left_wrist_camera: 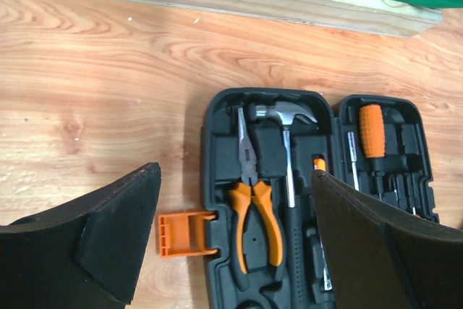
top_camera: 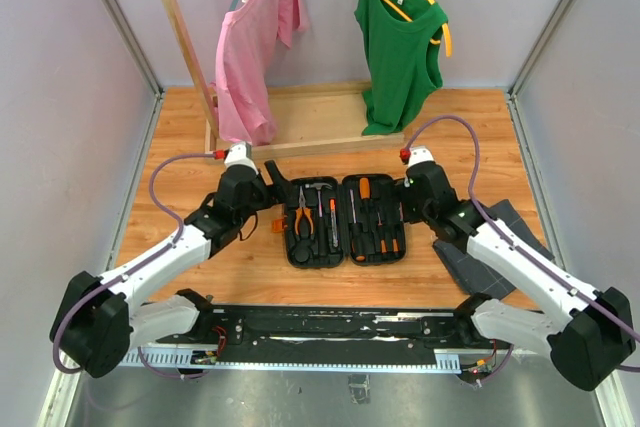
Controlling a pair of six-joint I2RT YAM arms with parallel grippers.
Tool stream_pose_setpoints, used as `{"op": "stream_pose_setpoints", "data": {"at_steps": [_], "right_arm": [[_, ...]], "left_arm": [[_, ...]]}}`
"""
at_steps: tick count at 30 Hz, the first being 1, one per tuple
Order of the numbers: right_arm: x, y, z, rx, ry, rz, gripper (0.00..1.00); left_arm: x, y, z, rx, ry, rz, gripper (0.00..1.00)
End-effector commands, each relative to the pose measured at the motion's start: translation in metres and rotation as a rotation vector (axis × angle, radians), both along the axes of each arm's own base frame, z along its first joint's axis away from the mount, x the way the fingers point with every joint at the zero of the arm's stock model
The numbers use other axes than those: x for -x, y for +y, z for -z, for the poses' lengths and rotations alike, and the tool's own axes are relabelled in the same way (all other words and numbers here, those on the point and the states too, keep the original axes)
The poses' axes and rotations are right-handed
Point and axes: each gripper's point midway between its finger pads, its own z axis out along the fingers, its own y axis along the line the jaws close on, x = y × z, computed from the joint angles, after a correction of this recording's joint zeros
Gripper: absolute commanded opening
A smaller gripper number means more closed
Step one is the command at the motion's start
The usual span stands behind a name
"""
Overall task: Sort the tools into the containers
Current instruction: Close the storage box at the center of the board.
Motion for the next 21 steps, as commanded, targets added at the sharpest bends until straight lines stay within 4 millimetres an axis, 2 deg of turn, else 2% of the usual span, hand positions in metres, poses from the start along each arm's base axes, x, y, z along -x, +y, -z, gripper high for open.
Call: {"op": "stream_pose_setpoints", "data": {"at_steps": [1,3,6,9,15,21], "right_arm": [[-0.004,-0.021,0.013,-0.073,0.033,0.116,0.95],[-0.005,-0.022,0.021,-0.142,0.075,0.126,0.99],[-0.005,-0.027,0.035,-0.224,0.134,0.153,0.99],[-0.006,-0.021,0.046,-0.317,0.185,0.127,0.99],[-0.007,-0.017,0.063,-0.474,0.245,0.150,0.99],[-0.016,-0.026,0.070,-0.540,0.241,0.253,0.99]], "left_arm": [[0.007,0.010,0.011,0.018,0.029,0.027,0.89],[0.010,0.011,0.017,0.026,0.045,0.040,0.89],[0.015,0.012,0.027,0.042,0.072,0.055,0.88],[0.021,0.011,0.039,0.066,0.101,0.079,0.88],[0.035,-0.006,0.054,0.129,0.144,0.192,0.86],[0.041,-0.025,0.061,0.188,0.164,0.289,0.83]]}}
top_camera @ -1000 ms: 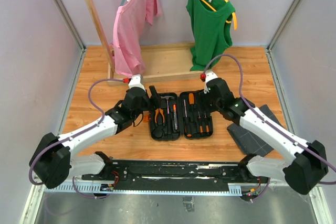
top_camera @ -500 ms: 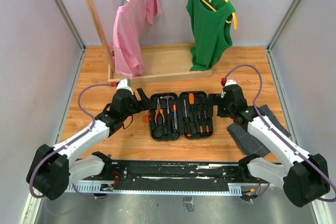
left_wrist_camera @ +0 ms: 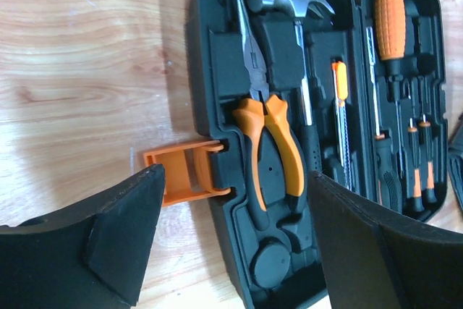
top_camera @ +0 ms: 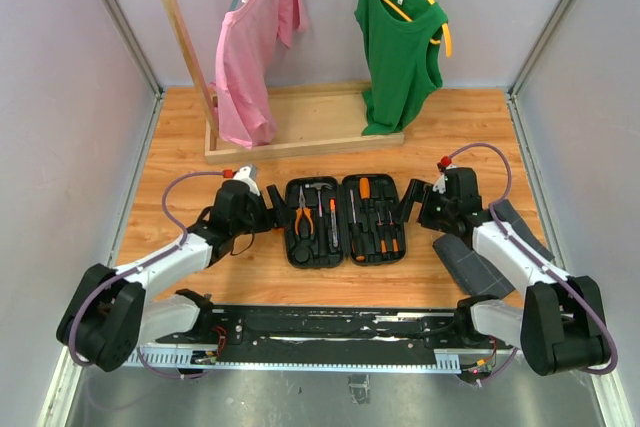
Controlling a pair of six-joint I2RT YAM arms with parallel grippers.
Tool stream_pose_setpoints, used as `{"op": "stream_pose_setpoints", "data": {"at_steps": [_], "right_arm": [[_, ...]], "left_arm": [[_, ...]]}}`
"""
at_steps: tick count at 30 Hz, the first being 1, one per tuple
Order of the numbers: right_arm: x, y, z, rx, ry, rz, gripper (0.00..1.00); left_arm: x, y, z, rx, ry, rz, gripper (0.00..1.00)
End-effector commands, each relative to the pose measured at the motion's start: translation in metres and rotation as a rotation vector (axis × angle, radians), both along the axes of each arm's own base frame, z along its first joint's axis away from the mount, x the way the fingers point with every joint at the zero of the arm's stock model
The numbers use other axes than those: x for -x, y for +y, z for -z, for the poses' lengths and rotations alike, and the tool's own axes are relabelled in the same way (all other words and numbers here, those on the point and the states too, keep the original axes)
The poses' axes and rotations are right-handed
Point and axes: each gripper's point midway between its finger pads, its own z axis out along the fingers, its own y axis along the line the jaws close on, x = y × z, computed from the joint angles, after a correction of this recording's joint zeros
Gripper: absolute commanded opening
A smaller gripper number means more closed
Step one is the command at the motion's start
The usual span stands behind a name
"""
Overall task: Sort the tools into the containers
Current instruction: Close the storage box at the center of the board.
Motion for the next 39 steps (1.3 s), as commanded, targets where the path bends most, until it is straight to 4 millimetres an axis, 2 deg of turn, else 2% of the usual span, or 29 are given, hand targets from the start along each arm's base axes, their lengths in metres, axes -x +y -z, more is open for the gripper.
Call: {"op": "stream_pose_setpoints", "data": {"at_steps": [1,8,11,14,19,23,31,34,39], "right_arm": [[-0.014,0.003,-0.007,-0.092,-0.053,0.058,0.99],[-0.016,-0.002,-0.004,-0.080,-0.082,0.047,0.99],[-0.012,0.005,0.001,-0.126,-0.047,-0.009,0.99],[-0.011,0.013,0.008,-0.179,-0.020,-0.042,0.92],[-0.010,0.022,0.019,-0.257,0.014,-0.062,0.85],[-0.011,0.027,0.021,-0.307,0.018,-0.077,0.80],[-0.013,0.032,0.024,-0.343,0.030,-0.100,0.58],[-0.012,0.033,0.024,-0.349,0.029,-0.106,0.52],[-0.010,0.030,0.019,-0.330,0.013,-0.114,0.43]], "left_arm": [[-0.001,-0.023,-0.009,0.102,-0.025,0.102,0.83],[0.000,-0.035,0.002,0.132,0.025,0.141,0.82],[0.000,-0.038,0.005,0.141,0.038,0.153,0.81],[0.000,-0.039,0.006,0.143,0.039,0.156,0.80],[-0.003,-0.041,0.006,0.145,0.036,0.160,0.79],[-0.005,-0.045,0.005,0.156,0.034,0.171,0.78],[-0.007,-0.061,0.002,0.150,0.027,0.218,0.66],[-0.007,-0.067,0.001,0.146,0.024,0.228,0.61],[-0.003,-0.078,0.002,0.144,0.030,0.247,0.59]]}}
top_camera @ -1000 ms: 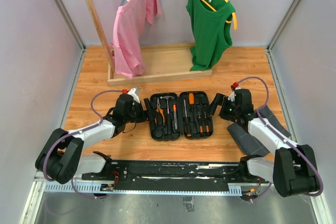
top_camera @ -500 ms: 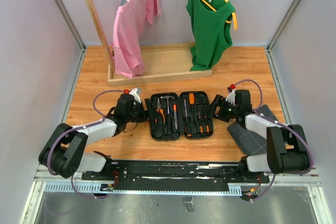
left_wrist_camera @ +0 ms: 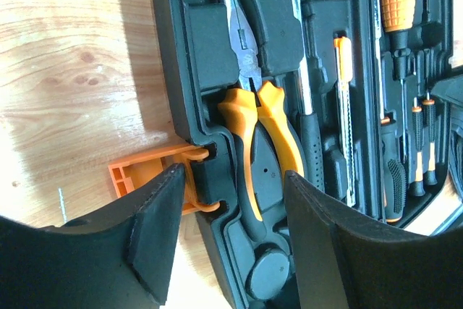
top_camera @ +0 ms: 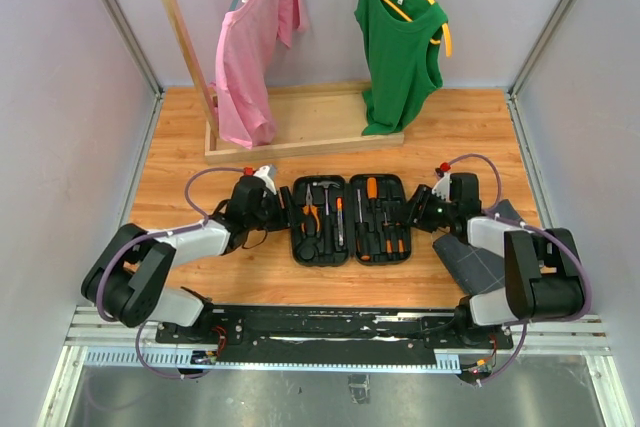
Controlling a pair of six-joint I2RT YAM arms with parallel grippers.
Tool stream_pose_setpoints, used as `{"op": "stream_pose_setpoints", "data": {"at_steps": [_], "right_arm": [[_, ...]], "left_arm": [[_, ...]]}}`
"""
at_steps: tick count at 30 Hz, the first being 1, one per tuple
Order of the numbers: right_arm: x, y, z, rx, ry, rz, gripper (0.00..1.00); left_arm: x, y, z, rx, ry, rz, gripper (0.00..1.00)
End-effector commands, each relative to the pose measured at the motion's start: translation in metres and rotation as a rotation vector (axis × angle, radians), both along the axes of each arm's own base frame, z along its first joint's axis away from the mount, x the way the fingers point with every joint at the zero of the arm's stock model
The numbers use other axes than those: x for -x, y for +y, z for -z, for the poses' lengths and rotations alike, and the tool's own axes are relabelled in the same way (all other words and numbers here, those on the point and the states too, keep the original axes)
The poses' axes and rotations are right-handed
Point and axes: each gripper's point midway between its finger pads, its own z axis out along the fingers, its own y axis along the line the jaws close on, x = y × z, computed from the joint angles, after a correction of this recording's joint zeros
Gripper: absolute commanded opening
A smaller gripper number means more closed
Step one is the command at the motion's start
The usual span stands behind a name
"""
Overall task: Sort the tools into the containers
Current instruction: Close the storage box at the center of the board.
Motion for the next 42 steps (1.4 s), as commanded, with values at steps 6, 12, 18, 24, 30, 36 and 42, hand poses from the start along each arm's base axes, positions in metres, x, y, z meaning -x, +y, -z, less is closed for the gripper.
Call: {"op": "stream_pose_setpoints", "data": {"at_steps": [6,12,18,24,30,36,42], "right_arm": [[0.007,-0.002,-0.025,0.020,-0.059,-0.041,0.42],[0.012,-0.010,-0.037,0.070,-0.074,-0.044,0.42],[0.017,-0.021,-0.050,0.104,-0.098,-0.030,0.43],[0.016,-0.021,-0.071,0.109,-0.139,-0.035,0.44],[0.015,-0.019,-0.075,0.095,-0.137,-0.045,0.43],[0.015,-0.020,-0.075,0.097,-0.140,-0.040,0.40],[0.014,-0.022,-0.074,0.105,-0.139,-0.034,0.37]], "left_arm": [[0.004,-0.052,-0.027,0.090,-0.053,0.135,0.58],[0.007,-0.072,-0.029,0.102,-0.052,0.181,0.58],[0.011,-0.087,-0.030,0.111,-0.050,0.213,0.58],[0.014,-0.081,-0.029,0.101,-0.056,0.198,0.69],[0.013,-0.079,-0.036,0.109,-0.072,0.185,0.74],[0.005,-0.073,-0.043,0.082,-0.094,0.161,0.76],[-0.003,-0.057,-0.045,0.065,-0.098,0.125,0.76]]}}
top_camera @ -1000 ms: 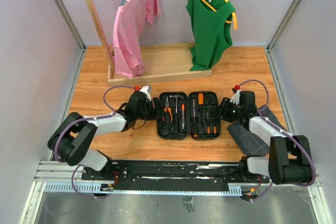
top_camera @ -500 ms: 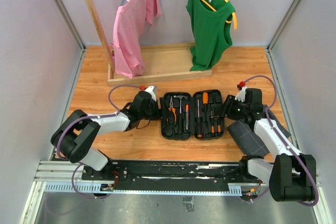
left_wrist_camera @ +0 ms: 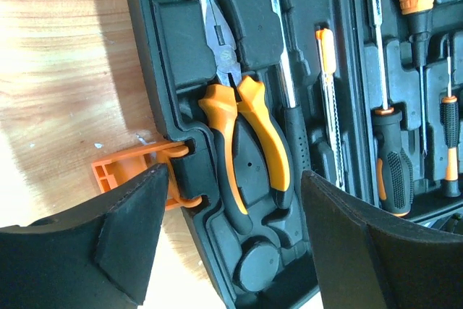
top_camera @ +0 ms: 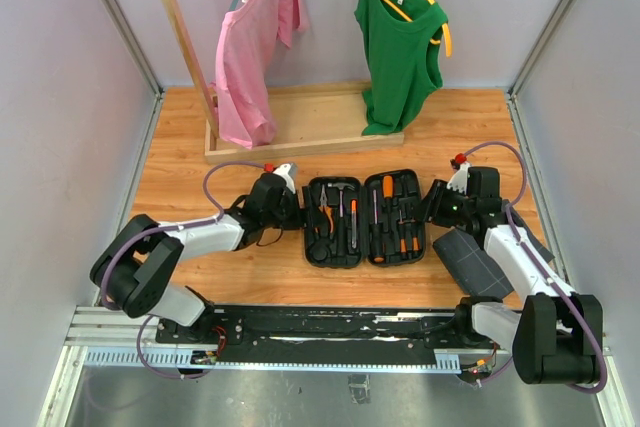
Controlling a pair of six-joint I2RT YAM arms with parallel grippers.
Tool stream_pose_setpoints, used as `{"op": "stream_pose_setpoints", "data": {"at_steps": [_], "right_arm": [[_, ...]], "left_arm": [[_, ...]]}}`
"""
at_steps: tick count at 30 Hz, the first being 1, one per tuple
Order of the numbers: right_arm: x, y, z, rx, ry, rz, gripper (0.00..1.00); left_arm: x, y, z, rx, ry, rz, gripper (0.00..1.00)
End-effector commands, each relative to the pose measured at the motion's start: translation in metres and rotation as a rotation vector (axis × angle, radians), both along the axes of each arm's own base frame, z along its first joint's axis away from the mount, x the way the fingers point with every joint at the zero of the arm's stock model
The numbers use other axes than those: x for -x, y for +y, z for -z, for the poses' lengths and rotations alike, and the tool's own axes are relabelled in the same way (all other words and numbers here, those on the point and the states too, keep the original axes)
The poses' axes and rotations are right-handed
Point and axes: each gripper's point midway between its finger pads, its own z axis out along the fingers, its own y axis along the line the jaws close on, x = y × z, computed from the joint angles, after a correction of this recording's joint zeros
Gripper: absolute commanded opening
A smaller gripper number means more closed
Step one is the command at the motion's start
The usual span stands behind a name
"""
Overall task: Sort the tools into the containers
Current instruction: Close the storage box at the center of the board.
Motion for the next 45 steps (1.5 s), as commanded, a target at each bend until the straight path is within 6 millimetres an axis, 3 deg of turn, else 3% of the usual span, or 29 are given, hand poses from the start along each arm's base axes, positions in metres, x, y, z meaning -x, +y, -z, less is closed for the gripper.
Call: {"op": "stream_pose_setpoints", "data": {"at_steps": [1,13,21,36,45], "right_arm": [[0.002,0.017,-0.019,-0.079,-0.025,-0.070,0.37],[0.002,0.017,-0.018,-0.081,-0.023,-0.073,0.36],[0.001,0.018,-0.022,-0.088,-0.029,-0.076,0.36],[0.002,0.019,-0.021,-0.097,-0.024,-0.084,0.36],[0.002,0.020,-0.021,-0.101,-0.021,-0.089,0.36]], "left_arm": [[-0.008,-0.010,-0.036,0.091,-0.072,0.037,0.77],[-0.010,0.014,-0.035,0.052,-0.081,-0.017,0.74],[-0.014,0.065,-0.014,-0.121,-0.075,-0.213,0.63],[-0.019,0.081,0.011,-0.255,-0.046,-0.236,0.53],[-0.019,0.072,0.019,-0.242,-0.030,-0.191,0.52]]}}
